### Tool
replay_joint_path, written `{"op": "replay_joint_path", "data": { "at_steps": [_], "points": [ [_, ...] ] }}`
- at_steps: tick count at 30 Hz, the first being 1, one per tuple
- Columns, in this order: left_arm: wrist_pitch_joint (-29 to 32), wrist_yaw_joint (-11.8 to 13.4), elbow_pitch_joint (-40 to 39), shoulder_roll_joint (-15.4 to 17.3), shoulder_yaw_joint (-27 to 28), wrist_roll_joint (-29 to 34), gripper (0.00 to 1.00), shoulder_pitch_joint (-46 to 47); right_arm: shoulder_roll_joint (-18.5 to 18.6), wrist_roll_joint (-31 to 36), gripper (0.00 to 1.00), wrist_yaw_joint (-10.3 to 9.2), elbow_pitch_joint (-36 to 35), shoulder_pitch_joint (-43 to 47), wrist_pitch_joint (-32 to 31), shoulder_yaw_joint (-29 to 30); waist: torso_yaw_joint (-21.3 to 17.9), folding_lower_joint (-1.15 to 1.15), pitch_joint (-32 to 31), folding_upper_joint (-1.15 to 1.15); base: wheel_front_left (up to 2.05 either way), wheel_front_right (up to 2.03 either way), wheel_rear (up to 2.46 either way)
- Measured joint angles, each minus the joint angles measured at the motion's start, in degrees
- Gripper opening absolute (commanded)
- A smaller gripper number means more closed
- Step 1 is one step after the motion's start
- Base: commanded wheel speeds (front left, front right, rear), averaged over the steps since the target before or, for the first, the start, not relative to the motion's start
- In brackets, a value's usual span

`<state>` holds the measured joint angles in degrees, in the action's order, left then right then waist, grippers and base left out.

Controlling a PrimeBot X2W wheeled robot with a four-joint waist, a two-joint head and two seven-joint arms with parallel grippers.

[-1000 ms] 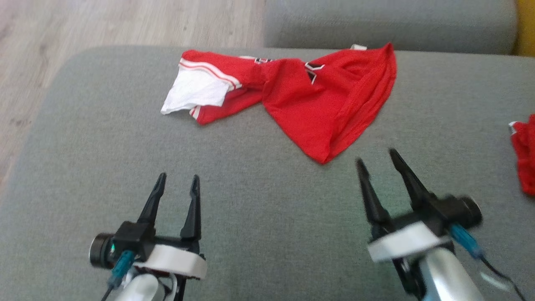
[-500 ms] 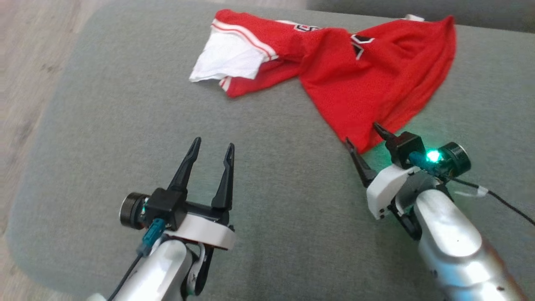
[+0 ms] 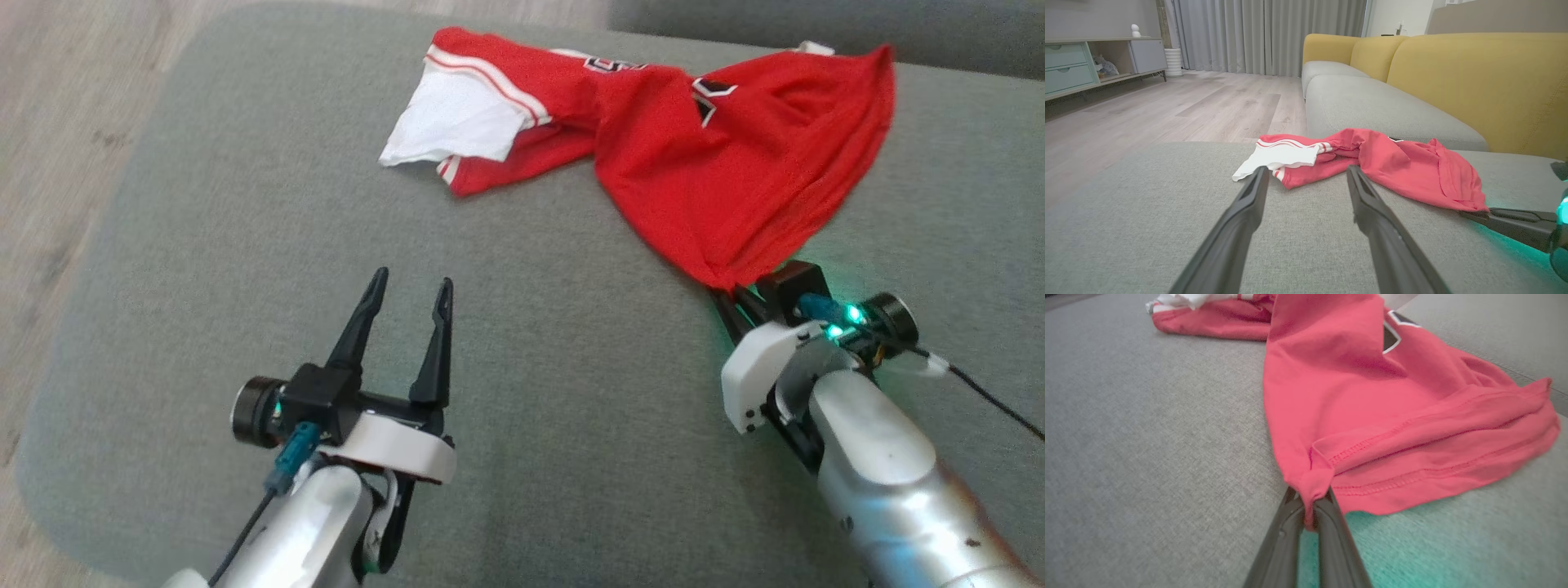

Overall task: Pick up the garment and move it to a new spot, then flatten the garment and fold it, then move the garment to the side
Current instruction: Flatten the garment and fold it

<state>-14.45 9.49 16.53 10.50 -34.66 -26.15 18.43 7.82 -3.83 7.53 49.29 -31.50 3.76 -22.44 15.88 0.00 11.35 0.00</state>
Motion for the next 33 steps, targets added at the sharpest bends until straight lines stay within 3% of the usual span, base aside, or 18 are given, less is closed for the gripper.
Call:
{"op": "replay_joint_path", "data": {
  "at_steps": [8, 16, 22, 24, 27, 33],
  "points": [
    [0.0, 0.1, 0.3, 1.5, 2.3, 0.0, 1.00, -4.4, -0.5, -2.7, 0.00, 0.01, -0.7, 9.6, 2.9, 1.7, -4.4, -0.01, -5.4, 0.00, 0.00, 0.00, 0.00],
    [0.0, 0.2, -0.2, 2.4, 3.2, -0.1, 1.00, -7.2, 2.7, -2.0, 0.00, 0.00, -6.8, 17.7, 0.9, 9.8, -10.4, -0.01, -9.7, 0.00, 0.00, 0.00, 0.00],
    [0.0, 0.2, -0.4, 2.8, 3.2, -0.1, 1.00, -8.0, 3.1, 0.1, 0.00, 0.01, -11.5, 22.3, -1.3, 13.9, -12.6, -0.01, -11.2, 0.00, 0.00, 0.00, 0.00],
    [0.0, 0.2, -0.4, 3.0, 3.1, -0.1, 1.00, -8.5, 2.8, 1.4, 1.00, 0.01, -13.7, 23.5, -1.1, 16.2, -13.0, -0.01, -11.4, 0.00, 0.00, 0.00, 0.00],
    [0.3, 0.2, -0.8, 3.1, 3.1, -0.1, 1.00, -8.4, 0.9, 2.0, 1.00, 0.01, -17.3, 24.1, 1.4, 19.6, -13.1, -0.01, -11.5, 0.00, 0.00, 0.00, 0.00],
    [0.4, 0.6, -1.6, 3.7, 3.0, -0.1, 1.00, -8.4, -3.5, -0.5, 1.00, 0.01, -26.7, 24.1, 8.9, 19.6, -13.2, 0.00, -11.3, 0.00, 0.00, 0.00, 0.00]
  ]
}}
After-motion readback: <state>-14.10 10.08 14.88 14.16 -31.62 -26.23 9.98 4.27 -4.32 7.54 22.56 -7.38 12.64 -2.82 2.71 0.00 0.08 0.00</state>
